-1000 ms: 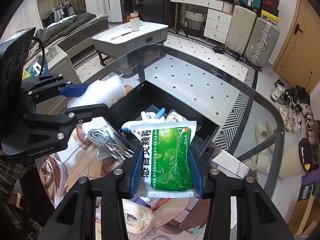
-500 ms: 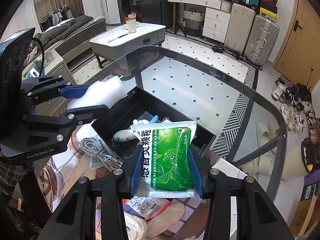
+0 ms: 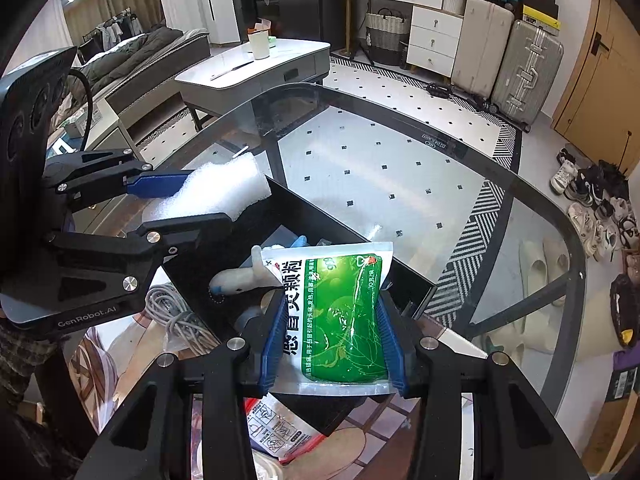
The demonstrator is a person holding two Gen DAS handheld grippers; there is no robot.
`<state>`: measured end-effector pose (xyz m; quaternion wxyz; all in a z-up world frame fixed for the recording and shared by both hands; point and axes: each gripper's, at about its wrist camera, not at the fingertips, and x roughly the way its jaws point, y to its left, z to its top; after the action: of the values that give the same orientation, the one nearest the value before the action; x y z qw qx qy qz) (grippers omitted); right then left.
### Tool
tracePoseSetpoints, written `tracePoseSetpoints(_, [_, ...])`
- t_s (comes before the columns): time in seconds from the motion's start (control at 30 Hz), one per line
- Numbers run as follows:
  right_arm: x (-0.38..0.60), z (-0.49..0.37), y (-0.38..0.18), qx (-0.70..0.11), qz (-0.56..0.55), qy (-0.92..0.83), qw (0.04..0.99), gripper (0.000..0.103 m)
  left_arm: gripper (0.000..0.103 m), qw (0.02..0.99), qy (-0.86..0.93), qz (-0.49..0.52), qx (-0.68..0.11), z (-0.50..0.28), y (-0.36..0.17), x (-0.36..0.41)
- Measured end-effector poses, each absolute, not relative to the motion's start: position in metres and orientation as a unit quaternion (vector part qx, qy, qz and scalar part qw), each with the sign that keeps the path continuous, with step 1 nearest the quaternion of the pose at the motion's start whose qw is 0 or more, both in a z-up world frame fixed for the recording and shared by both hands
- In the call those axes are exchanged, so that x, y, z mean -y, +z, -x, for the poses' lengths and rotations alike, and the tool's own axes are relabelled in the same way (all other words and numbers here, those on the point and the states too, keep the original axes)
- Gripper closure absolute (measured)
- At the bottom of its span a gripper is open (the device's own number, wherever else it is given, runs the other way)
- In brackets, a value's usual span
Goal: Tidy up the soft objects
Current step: 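Lower the foam sheet and green packet into the box and open both grippers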
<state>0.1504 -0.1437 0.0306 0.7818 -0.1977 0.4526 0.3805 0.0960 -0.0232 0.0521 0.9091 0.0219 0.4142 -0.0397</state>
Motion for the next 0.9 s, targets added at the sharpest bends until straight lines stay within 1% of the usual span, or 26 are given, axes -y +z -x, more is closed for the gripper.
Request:
tracePoseSetpoints(0.43, [0.137, -0.166, 0.008, -0.470, 0.192, 0.378, 0.774, 0.059, 0.068, 0.899, -0.051, -0.015, -0.434, -0.112, 0.033, 0.027])
tracePoseSetpoints(0.9, [0.124, -0.170, -0.004, -0.479, 0.194, 0.388, 0.763, 0.059, 0.068, 0.883, -0.062, -0.022, -0.464, -0.115, 0.016, 0.041])
